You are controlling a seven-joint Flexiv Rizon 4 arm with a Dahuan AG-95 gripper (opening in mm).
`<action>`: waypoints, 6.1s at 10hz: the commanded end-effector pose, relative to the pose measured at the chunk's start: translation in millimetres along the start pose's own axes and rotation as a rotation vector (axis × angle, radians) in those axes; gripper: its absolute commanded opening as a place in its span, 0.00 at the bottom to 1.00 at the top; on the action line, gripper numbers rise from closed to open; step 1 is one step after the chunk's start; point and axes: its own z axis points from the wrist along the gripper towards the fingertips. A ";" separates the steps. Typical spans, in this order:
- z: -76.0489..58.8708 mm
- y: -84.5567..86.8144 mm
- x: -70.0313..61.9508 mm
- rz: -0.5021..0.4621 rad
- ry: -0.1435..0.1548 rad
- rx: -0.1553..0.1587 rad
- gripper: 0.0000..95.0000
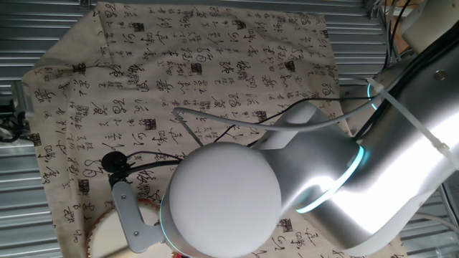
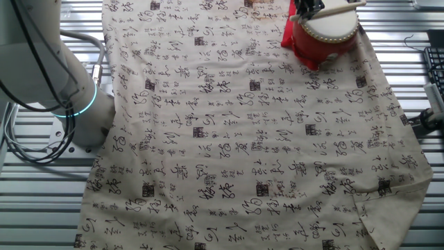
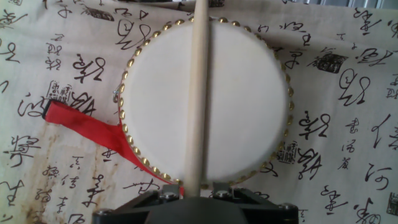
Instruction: Play the drum
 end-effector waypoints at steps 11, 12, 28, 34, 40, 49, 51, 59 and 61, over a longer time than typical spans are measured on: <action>-45.8 8.9 2.6 0.001 -0.001 -0.003 0.00; -46.7 9.1 2.6 0.001 -0.009 -0.004 0.00; -47.6 0.3 81.5 -0.023 -0.018 0.003 0.00; -50.5 0.3 82.6 -0.017 -0.001 0.001 0.00; -52.0 0.4 79.9 -0.008 0.056 0.004 0.00; -55.8 -1.3 80.4 0.004 0.130 0.006 0.00; -55.8 -1.3 80.3 0.003 0.127 0.005 0.00; -46.9 -4.2 78.7 -0.004 0.128 0.011 0.00; -46.9 -4.4 79.4 -0.006 0.130 0.010 0.00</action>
